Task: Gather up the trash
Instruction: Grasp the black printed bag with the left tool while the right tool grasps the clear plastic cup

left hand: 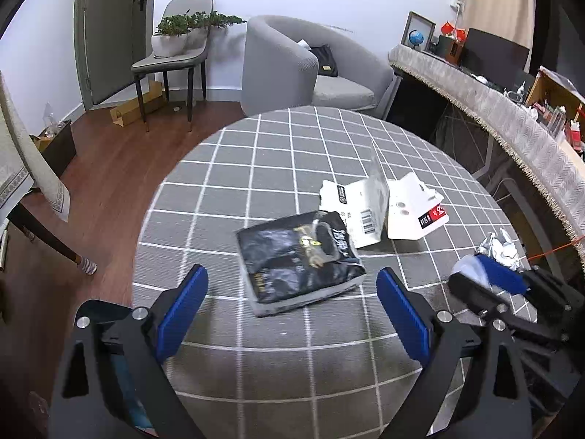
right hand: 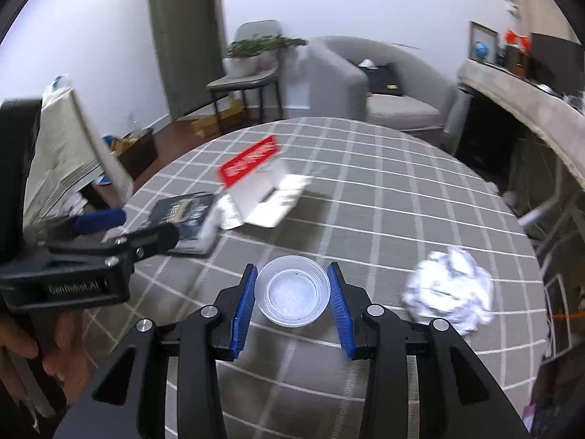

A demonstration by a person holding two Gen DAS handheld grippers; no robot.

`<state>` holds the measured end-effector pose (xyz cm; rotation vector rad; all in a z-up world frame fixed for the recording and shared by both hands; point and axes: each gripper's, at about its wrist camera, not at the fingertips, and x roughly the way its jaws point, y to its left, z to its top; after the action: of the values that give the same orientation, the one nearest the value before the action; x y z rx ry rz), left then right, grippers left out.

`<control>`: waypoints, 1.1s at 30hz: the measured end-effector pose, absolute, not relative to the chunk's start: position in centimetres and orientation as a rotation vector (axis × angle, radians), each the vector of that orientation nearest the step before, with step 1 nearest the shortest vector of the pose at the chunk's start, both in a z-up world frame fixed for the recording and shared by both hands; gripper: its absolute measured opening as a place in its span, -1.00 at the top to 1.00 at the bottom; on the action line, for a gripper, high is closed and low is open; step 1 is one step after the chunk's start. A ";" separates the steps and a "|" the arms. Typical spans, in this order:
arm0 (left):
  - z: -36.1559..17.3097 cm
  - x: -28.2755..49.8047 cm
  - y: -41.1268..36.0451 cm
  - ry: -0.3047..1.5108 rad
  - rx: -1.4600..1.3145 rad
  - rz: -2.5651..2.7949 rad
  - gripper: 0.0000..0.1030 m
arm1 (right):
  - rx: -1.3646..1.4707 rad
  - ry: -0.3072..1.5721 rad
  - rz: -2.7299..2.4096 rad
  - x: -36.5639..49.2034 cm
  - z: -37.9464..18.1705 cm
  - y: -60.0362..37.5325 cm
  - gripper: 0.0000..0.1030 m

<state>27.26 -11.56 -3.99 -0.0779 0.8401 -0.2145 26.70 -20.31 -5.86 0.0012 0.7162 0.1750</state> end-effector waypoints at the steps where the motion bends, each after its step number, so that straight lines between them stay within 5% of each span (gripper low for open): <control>1: -4.1 27.3 -11.8 0.844 -0.076 -0.211 -0.85 | 0.014 0.712 0.172 26.6 -5.8 -20.8 0.23; 20: -5.3 29.3 -14.0 0.882 -0.040 -0.078 -0.85 | 0.060 0.727 0.191 26.6 -6.2 -23.0 0.23; 25: -5.3 28.9 -13.8 0.867 -0.025 -0.089 -0.54 | 0.068 0.719 0.205 26.6 -5.8 -22.5 0.23; 33: -4.6 28.0 -11.9 0.847 -0.016 -0.130 -0.48 | 0.063 0.712 0.238 27.1 -5.3 -20.3 0.23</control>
<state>27.98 -11.90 -4.60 -0.0159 0.8471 -0.1302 27.06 -20.31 -5.30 0.0628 0.7120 0.2378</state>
